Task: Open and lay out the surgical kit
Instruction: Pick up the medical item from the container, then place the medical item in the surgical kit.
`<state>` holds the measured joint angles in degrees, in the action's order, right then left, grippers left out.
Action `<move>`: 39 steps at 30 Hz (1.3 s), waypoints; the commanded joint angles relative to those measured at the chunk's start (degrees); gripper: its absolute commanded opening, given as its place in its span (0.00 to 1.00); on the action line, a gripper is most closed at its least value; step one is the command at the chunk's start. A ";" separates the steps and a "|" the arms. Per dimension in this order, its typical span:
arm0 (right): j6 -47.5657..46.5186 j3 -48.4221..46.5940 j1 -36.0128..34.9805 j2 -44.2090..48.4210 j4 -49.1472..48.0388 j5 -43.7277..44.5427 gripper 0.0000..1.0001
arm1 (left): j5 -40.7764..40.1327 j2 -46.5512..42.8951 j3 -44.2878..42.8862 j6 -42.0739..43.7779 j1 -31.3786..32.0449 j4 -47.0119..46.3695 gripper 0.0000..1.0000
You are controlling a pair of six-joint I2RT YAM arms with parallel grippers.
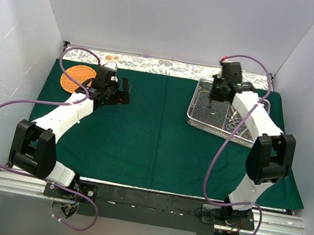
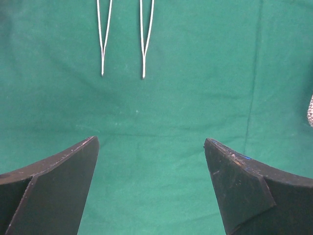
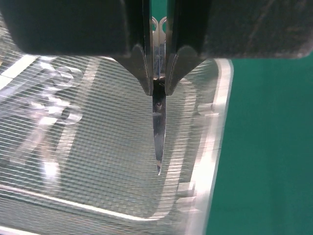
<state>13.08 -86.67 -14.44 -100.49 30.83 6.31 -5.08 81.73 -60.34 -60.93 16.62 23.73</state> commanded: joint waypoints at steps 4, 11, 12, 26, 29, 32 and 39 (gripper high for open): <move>8.54 -1.64 -12.80 -1.54 -8.32 1.34 0.01 | -3.18 -4.91 2.50 -1.30 0.08 1.41 0.91; 12.04 -6.23 -20.54 -11.30 -7.97 4.76 0.01 | -5.46 -8.25 5.66 -1.74 0.16 2.73 0.93; 12.84 -6.14 -20.63 -11.83 -7.89 4.33 0.01 | -5.64 -9.04 6.10 -1.91 0.08 2.73 0.93; 17.85 6.34 -24.76 -11.22 -8.59 5.11 0.01 | -6.17 -10.72 10.50 -2.80 0.16 1.15 0.93; 18.47 6.34 -25.11 -12.10 -8.50 5.56 0.01 | -6.08 -10.81 10.59 -2.71 0.16 1.24 0.93; 19.79 6.60 -25.46 -12.80 -8.07 5.73 0.01 | -5.99 -10.81 10.76 -2.62 0.25 1.24 0.93; 23.39 7.40 -25.55 -13.42 -5.87 7.93 0.06 | -5.90 -10.89 10.85 -2.71 0.34 1.24 0.93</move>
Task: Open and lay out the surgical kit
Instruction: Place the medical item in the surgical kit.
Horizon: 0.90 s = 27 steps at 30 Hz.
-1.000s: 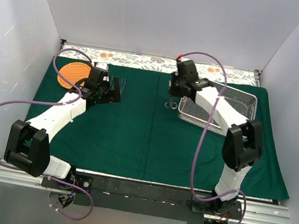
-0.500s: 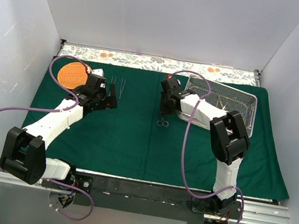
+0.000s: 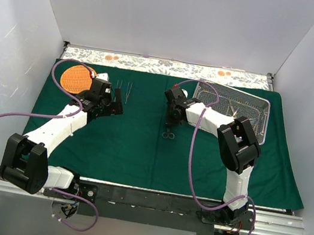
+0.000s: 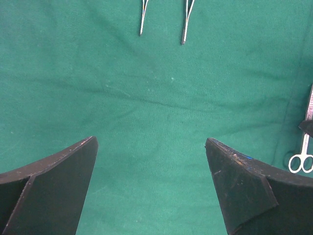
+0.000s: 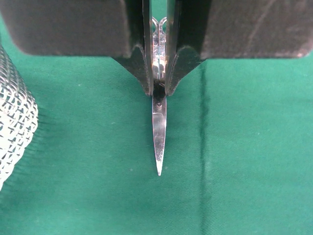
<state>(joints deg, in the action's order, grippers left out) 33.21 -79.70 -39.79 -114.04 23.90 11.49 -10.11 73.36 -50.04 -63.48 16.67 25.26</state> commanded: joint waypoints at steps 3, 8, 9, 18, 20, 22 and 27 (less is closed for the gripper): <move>3.96 0.07 -0.20 -0.39 1.67 3.10 0.11 | -0.61 -2.52 0.73 -0.33 0.30 -0.47 0.93; 4.14 0.60 -0.20 -0.92 1.24 0.91 0.24 | -0.61 -2.52 0.65 -0.32 0.30 -0.47 0.93; 3.97 0.43 -0.20 -0.84 0.98 0.73 0.27 | -0.70 -2.44 0.65 -0.24 0.30 -0.47 0.93; -0.33 -3.35 -0.20 2.85 1.94 1.52 0.55 | -0.79 -1.91 0.03 -0.06 0.30 -0.47 0.93; -3.32 -5.63 -0.20 3.38 1.24 2.49 0.61 | -0.79 -1.73 -0.14 -0.06 0.30 -0.47 0.93; -6.30 -9.74 -0.02 2.60 2.02 4.41 0.63 | -0.79 -1.56 -0.32 0.03 0.30 -0.56 0.93; -8.95 -17.06 2.60 -1.70 5.10 6.98 0.72 | -0.88 -1.38 -1.11 0.47 0.30 -0.47 0.93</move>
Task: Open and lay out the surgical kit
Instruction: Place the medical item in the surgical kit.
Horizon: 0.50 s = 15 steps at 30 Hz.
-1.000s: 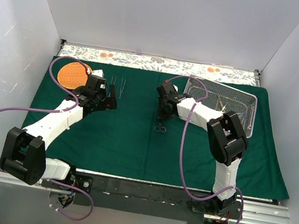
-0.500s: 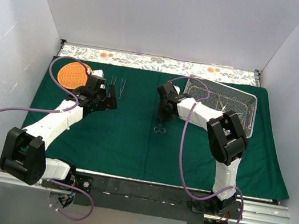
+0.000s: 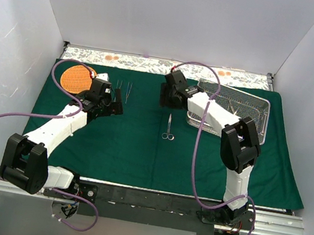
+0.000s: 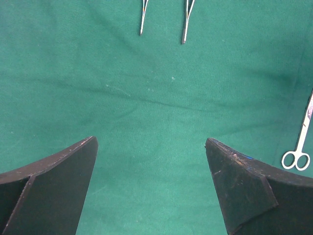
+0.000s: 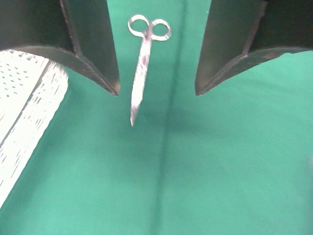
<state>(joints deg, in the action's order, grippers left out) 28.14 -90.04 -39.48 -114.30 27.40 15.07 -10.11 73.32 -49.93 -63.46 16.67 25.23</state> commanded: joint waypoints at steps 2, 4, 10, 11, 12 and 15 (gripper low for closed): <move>-4.41 -7.95 3.53 -2.33 2.30 2.95 0.73 | -0.79 -1.25 -1.40 0.62 0.30 -0.45 0.93; -5.02 -8.31 4.94 -3.38 2.92 2.08 0.75 | -0.70 -1.25 -1.48 0.71 0.30 -0.54 0.93; -6.43 -4.98 7.84 -2.42 5.03 -2.76 0.77 | -0.26 -0.55 -1.66 0.53 0.30 -0.98 0.93; -6.52 -4.19 8.02 -1.98 5.12 -3.20 0.77 | -0.18 -0.37 -1.66 0.53 0.30 -0.98 0.93; -6.61 -2.79 8.54 -0.93 5.56 -3.55 0.77 | 0.00 -0.28 -1.75 0.44 0.30 -0.98 0.93; -6.61 -0.50 9.25 1.26 6.35 -3.91 0.77 | 0.00 0.07 -1.75 0.53 0.30 -1.15 0.93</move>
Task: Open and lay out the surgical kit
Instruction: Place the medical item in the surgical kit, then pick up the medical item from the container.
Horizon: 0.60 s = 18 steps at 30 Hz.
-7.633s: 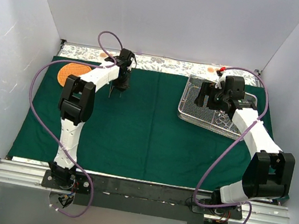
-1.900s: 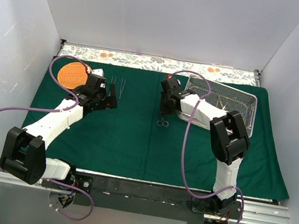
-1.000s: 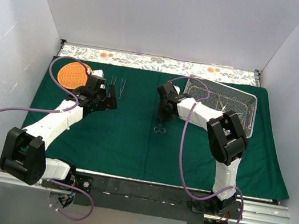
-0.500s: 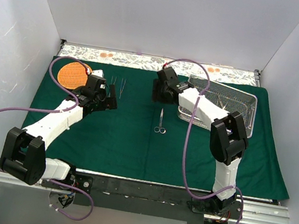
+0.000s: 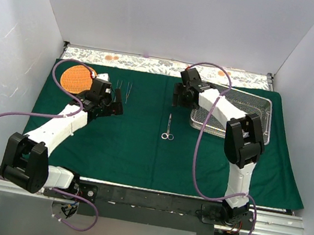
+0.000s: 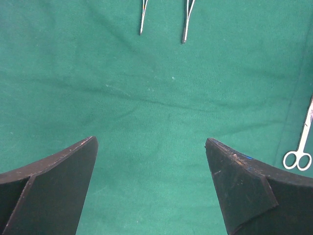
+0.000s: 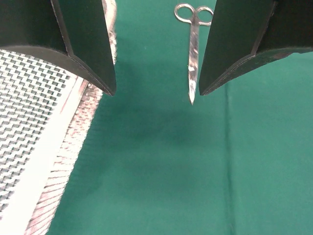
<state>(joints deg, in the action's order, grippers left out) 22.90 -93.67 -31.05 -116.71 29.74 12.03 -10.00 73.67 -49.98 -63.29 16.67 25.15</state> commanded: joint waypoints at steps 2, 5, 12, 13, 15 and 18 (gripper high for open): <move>-1.62 5.33 1.25 4.90 4.28 -0.96 0.77 | -0.11 -0.11 -1.70 0.36 0.30 -1.06 0.93; -2.94 6.65 1.69 7.27 4.63 -1.48 0.77 | -0.02 0.07 -1.88 0.44 0.30 -1.06 0.93; -9.62 3.15 3.71 13.43 4.27 -6.32 0.77 | -0.28 0.25 -2.58 0.71 0.30 -0.63 0.93; -9.97 2.71 4.58 13.78 4.54 -6.32 0.76 | -0.46 0.16 -2.76 0.71 0.30 -0.36 0.93; -10.59 2.09 8.53 14.57 5.07 -5.18 0.75 | -0.72 -0.02 -3.20 0.97 0.30 -0.10 0.93; -11.12 2.96 15.21 14.75 4.98 -4.04 0.74 | -1.16 -0.37 -4.16 1.24 0.30 0.87 0.93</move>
<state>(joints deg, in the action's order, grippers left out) 14.31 -89.36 -24.08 -104.05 34.17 6.37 -9.98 74.46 -51.20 -62.98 16.67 25.34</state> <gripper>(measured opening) 0.745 0.927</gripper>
